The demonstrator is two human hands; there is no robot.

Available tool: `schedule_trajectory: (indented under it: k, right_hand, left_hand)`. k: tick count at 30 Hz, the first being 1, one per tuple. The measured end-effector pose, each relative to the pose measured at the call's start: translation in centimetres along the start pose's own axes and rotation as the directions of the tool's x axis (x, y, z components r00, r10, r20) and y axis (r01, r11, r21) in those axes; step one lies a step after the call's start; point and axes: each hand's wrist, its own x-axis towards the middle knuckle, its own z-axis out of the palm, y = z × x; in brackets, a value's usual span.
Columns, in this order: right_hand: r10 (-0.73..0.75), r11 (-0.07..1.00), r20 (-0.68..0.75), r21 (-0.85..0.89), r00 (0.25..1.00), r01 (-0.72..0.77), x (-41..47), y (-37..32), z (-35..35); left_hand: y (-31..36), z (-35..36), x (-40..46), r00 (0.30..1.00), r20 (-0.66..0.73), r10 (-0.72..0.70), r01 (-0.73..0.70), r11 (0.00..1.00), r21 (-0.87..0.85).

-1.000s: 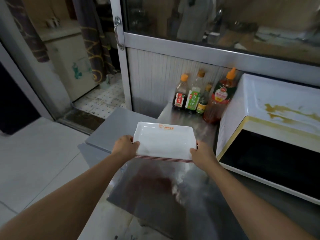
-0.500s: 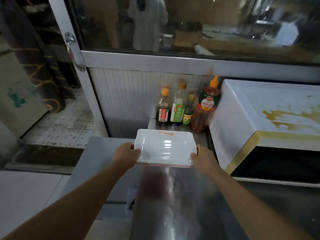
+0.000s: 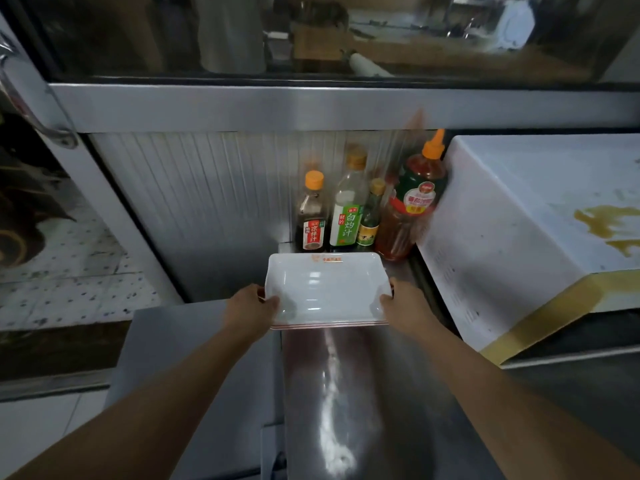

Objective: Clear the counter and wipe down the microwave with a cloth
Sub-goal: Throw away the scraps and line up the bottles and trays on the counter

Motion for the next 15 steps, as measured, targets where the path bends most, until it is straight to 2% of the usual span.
schedule_trajectory:
  k: [15]
  right_hand:
    - [-0.019, 0.998, -0.007, -0.064, 1.0, 0.018, 6.8, 1.7, 3.5]
  left_hand:
    - [-0.3, 4.6, 5.1, 0.997, -0.007, -0.072, 0.071, 0.995, -0.064]
